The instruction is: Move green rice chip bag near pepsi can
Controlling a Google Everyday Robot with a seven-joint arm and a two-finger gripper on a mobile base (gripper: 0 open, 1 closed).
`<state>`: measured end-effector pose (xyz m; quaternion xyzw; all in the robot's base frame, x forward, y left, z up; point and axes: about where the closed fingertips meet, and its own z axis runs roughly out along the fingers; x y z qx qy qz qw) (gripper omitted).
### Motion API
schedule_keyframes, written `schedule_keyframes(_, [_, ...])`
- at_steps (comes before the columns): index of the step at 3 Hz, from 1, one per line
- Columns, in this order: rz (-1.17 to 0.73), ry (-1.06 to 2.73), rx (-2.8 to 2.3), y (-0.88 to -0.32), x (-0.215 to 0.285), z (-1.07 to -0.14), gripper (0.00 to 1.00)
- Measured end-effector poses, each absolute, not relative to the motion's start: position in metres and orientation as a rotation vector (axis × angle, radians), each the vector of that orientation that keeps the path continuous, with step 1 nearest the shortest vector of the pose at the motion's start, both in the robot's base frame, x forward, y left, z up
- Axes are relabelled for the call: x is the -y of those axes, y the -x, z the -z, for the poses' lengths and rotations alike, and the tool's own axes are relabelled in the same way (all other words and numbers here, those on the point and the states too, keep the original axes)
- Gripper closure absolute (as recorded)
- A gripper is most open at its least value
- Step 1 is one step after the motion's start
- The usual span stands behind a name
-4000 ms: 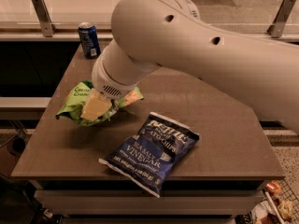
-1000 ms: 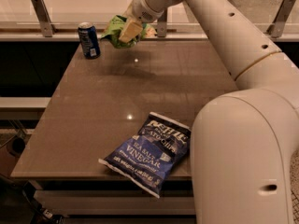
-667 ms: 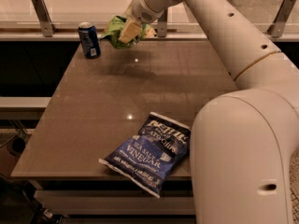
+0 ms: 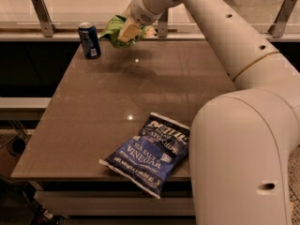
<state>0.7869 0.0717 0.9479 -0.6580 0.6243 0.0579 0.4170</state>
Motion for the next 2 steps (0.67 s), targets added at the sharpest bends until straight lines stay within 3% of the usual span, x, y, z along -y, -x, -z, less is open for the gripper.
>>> schedule_keyframes(1, [-0.150, 1.656, -1.568, -0.7871, -0.0744, -0.9446, 0.00])
schedule_keyframes(2, [-0.150, 1.656, -1.568, -0.7871, -0.0745, -0.9445, 0.00])
